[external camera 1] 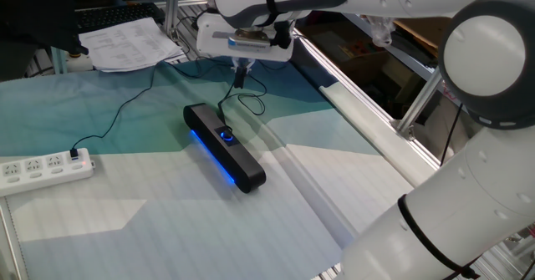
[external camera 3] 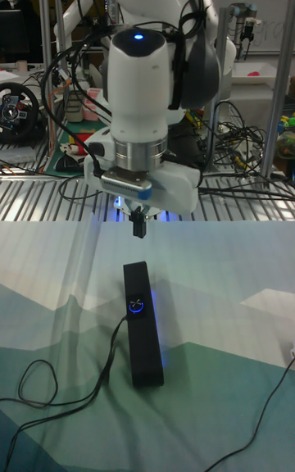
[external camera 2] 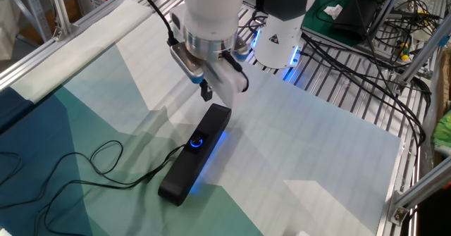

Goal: Turn the knob to decrease the volume of the speaker

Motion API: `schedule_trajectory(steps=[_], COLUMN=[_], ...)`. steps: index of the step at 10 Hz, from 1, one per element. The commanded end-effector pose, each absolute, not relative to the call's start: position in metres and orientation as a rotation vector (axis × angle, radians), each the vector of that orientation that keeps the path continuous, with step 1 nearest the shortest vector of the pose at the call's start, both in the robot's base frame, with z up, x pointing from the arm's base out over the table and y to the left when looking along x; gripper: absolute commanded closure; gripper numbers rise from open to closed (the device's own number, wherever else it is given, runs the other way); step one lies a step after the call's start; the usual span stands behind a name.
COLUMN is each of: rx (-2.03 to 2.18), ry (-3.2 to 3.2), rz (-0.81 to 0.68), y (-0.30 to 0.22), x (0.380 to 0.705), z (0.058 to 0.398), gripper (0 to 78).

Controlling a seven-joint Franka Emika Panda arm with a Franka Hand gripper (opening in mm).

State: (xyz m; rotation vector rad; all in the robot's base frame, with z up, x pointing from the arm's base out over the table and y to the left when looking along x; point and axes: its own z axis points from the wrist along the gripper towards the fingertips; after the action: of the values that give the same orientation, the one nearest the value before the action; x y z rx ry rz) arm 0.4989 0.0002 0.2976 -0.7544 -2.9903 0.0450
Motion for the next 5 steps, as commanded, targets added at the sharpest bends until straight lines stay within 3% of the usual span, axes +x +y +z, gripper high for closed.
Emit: schedule_trajectory(steps=[1,5], rx=[-1.175,-1.439], ry=[-2.876,-2.785], rz=[0.040,0.014], y=[0.0002,0.0002], x=[0.5000,0.5005], z=[0.2986,0.2986], gripper=[77.6,77.6])
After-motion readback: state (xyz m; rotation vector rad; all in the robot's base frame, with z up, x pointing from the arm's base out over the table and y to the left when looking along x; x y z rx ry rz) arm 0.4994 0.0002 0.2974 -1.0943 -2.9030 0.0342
